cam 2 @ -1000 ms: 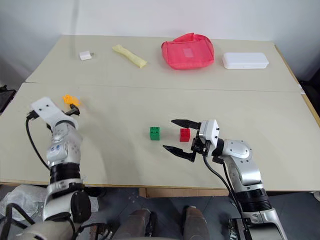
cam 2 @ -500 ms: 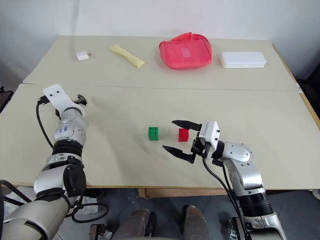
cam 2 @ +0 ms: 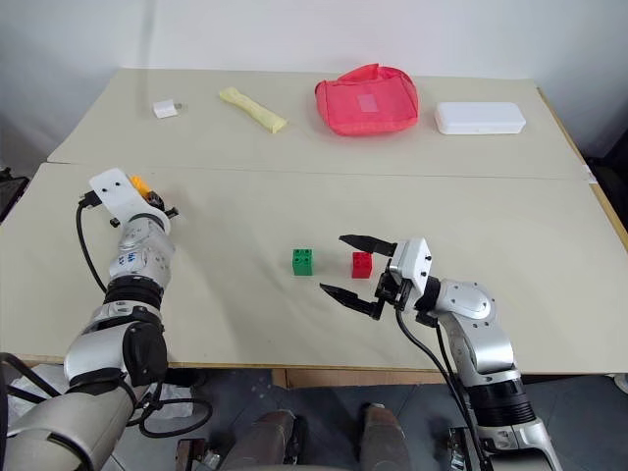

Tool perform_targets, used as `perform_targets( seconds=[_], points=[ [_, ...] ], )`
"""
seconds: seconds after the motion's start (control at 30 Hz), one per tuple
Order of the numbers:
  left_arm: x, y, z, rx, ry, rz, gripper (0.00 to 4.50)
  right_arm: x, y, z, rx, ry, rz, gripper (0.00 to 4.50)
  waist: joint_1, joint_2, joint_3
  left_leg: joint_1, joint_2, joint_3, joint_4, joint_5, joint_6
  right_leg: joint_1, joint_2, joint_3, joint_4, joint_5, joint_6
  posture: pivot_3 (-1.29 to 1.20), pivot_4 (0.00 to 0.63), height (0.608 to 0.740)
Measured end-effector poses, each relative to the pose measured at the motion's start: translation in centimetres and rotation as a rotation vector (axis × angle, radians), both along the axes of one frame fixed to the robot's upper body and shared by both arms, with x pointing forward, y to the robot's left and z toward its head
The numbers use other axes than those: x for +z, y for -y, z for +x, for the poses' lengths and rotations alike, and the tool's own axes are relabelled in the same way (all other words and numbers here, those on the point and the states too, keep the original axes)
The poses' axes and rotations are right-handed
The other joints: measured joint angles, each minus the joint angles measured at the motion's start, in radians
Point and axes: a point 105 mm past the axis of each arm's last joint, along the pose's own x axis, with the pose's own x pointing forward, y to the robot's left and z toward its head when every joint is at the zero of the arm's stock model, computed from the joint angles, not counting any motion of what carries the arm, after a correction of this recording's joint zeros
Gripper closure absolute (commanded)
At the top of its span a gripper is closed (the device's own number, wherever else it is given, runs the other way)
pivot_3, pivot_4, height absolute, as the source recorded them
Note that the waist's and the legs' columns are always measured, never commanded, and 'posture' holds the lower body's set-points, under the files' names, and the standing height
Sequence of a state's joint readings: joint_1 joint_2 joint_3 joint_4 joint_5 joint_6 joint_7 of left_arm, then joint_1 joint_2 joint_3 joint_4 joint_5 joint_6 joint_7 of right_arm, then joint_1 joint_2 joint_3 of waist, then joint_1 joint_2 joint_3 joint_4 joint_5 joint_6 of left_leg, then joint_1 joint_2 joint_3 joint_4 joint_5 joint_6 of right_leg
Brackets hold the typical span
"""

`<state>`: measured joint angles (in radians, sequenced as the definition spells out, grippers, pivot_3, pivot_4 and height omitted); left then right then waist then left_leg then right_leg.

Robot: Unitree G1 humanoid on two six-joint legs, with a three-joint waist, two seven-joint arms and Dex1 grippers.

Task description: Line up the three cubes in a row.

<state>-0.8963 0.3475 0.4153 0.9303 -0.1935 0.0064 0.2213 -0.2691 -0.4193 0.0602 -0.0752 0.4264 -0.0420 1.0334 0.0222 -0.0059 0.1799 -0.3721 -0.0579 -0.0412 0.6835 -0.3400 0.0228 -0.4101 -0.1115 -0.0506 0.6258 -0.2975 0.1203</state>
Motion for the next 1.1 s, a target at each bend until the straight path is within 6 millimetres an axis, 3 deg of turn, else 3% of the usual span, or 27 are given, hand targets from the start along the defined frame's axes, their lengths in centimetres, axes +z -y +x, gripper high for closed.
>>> perform_targets(
  seconds=[0.13, 0.27, 0.33, 0.43, 0.53, 0.6, 0.9, 1.1],
  points=[
    [2.1, 2.6, -0.9, -0.411, 0.161, 0.119, 3.05, -0.3, 0.3, -0.1, -0.015, -0.010, -0.005, 0.00, -0.003, 0.000, 0.000, 0.000, 0.001, 0.000, 0.000, 0.000, 0.000, 0.000, -0.001, 0.000, -0.001, 0.000, 0.000, 0.00, 0.150, 0.740],
    [4.9, 5.9, -4.0, -0.937, 0.221, 0.351, 3.05, -0.3, 1.6, -0.4, -0.044, 0.000, -0.042, 0.00, -0.016, 0.000, 0.000, 0.000, 0.001, 0.000, 0.000, 0.000, 0.000, 0.000, -0.001, 0.000, -0.001, 0.000, 0.000, 0.00, 0.150, 0.740],
    [4.8, 6.9, -6.7, -1.239, 0.172, 0.413, 3.05, -0.2, 2.4, -0.6, -0.059, 0.003, -0.067, 0.00, -0.024, 0.001, 0.000, 0.000, 0.001, 0.000, -0.001, 0.000, 0.000, 0.001, -0.001, 0.001, -0.001, 0.000, -0.001, 0.00, 0.150, 0.740],
    [2.8, 7.0, -8.7, -1.478, 0.014, 0.495, 3.05, -0.4, 4.0, -0.6, -0.102, -0.011, -0.094, 0.00, -0.022, 0.001, 0.000, 0.000, 0.001, 0.000, -0.001, 0.000, 0.000, 0.001, -0.001, 0.000, -0.001, 0.000, -0.001, 0.00, 0.150, 0.740],
    [-0.3, 6.6, -9.1, -1.584, -0.175, 0.525, 3.05, -0.3, 4.7, -0.8, -0.120, -0.012, -0.109, 0.00, -0.019, 0.001, 0.000, 0.000, 0.000, 0.000, -0.001, 0.001, 0.001, 0.001, 0.001, 0.000, 0.000, 0.000, -0.001, 0.00, 0.150, 0.740],
    [-1.4, 6.8, -8.8, -1.609, -0.213, 0.525, 3.05, -0.3, 4.8, -1.0, -0.121, -0.009, -0.111, 0.00, -0.017, 0.000, 0.000, 0.000, 0.000, 0.000, -0.001, 0.000, 0.002, 0.001, 0.001, 0.000, 0.000, 0.000, -0.001, 0.00, 0.150, 0.740],
    [-3.6, 9.8, -8.9, -1.778, -0.184, 0.580, 3.05, -0.3, 5.2, -2.5, -0.152, -0.030, -0.105, 0.00, -0.008, 0.000, 0.000, -0.002, 0.000, 0.000, 0.000, 0.000, 0.003, 0.000, 0.001, 0.000, 0.000, 0.000, 0.000, 0.00, 0.150, 0.740],
    [-3.3, 10.7, -7.9, -1.760, -0.188, 0.625, 3.05, -0.2, 5.3, -2.6, -0.168, -0.032, -0.110, 0.00, -0.003, 0.000, 0.000, -0.002, 0.000, 0.001, 0.000, 0.000, 0.004, 0.000, 0.001, 0.000, 0.000, 0.000, 0.000, 0.00, 0.150, 0.740]
  ],
)
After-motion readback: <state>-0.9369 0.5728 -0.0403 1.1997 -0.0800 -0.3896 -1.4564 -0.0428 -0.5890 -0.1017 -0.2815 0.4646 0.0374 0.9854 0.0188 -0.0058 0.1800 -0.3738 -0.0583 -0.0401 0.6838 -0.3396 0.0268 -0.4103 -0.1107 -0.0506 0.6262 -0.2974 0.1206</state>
